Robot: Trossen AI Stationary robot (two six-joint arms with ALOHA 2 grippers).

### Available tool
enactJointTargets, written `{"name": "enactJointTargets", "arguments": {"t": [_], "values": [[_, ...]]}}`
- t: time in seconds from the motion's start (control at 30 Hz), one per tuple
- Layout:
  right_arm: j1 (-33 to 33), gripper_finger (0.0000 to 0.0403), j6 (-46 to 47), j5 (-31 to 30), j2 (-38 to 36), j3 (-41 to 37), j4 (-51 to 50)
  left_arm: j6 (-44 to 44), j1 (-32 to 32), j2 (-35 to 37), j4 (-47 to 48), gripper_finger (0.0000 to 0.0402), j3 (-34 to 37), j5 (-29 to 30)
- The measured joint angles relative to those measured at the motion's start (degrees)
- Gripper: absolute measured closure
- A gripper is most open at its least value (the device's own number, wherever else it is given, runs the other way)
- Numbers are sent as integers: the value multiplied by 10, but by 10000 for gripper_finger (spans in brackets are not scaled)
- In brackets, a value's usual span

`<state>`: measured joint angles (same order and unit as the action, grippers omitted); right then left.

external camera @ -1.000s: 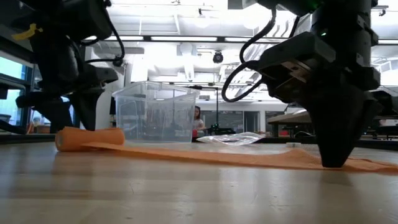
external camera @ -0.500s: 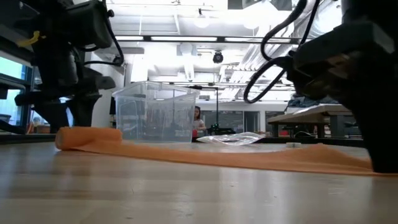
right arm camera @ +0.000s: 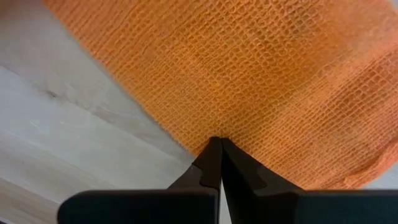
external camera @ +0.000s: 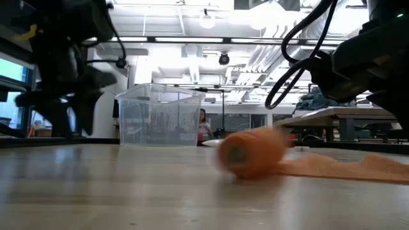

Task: Roll bandage
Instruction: Roll the orange bandage

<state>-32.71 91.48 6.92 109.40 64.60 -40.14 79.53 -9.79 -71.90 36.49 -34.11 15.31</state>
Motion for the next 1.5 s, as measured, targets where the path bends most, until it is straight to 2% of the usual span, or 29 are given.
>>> {"name": "enactJointTargets", "arguments": {"t": [0.13, 0.7, 0.9, 1.03, 1.37, 1.5], "values": [[0, 403, 0, -2, 0, 0, 1, 4, -5, 3, -34, 190, 0, 10], [0, 403, 13, -2, -3, -1, 15, -2, -5, 3, -37, 190, 0, 3], [0, 398, 35, -25, -17, 6, 2, -3, -5, 3, -94, 190, 0, -4], [1, 362, 38, -38, -28, 7, 1, -13, -5, 3, -137, 190, -1, 1], [0, 201, 47, -50, -76, 8, -15, -33, -6, 3, -196, 190, -1, -12], [4, 172, 62, -70, -95, 8, -20, -30, -19, -6, -271, 190, -1, -12]]}}
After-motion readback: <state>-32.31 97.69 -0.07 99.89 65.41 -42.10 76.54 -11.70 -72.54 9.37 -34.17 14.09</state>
